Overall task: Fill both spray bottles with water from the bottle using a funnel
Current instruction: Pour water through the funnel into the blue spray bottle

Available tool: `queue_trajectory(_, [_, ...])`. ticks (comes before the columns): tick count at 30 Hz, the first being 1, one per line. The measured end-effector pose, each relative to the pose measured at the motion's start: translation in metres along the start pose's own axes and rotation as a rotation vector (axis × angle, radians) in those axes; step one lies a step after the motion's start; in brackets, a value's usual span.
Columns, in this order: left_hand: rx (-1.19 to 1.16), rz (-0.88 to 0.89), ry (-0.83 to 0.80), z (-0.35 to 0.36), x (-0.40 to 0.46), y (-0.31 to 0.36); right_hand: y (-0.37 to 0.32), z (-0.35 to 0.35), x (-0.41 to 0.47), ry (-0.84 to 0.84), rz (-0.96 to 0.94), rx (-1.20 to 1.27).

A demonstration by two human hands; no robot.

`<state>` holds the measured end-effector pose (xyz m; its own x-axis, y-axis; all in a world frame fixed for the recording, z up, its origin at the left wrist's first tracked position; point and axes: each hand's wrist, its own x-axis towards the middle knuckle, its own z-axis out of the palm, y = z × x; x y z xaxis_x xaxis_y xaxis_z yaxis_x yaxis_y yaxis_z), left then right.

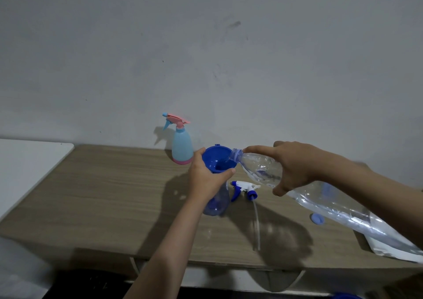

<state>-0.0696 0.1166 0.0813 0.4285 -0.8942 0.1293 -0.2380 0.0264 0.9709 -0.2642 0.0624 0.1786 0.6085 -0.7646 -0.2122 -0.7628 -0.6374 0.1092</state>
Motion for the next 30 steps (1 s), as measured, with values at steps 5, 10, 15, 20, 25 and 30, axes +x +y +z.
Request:
queue_trajectory(5, [-0.004, -0.001, 0.003, 0.0, 0.001, -0.002, 0.001, 0.001, -0.001, 0.015, -0.01, 0.014])
queue_trajectory(10, [-0.009, -0.002, -0.008, 0.0, 0.002, 0.0, 0.004, 0.01, 0.001, 0.064, -0.008, 0.05])
queue_trajectory(15, [-0.004, 0.006, -0.016, -0.001, 0.001, 0.002, 0.005, 0.022, -0.001, 0.209, -0.037, 0.228])
queue_trajectory(20, [-0.014, 0.003, -0.021, -0.002, 0.0, 0.004, 0.007, 0.033, -0.005, 0.496, -0.063, 0.479])
queue_trajectory(25, [-0.011, 0.001, -0.011, -0.001, 0.0, 0.0, 0.024, 0.047, -0.005, 0.733, -0.039, 0.571])
queue_trajectory(30, [-0.007, -0.01, -0.015, -0.001, -0.001, -0.001, 0.045, 0.062, -0.001, 0.945, 0.012, 0.682])
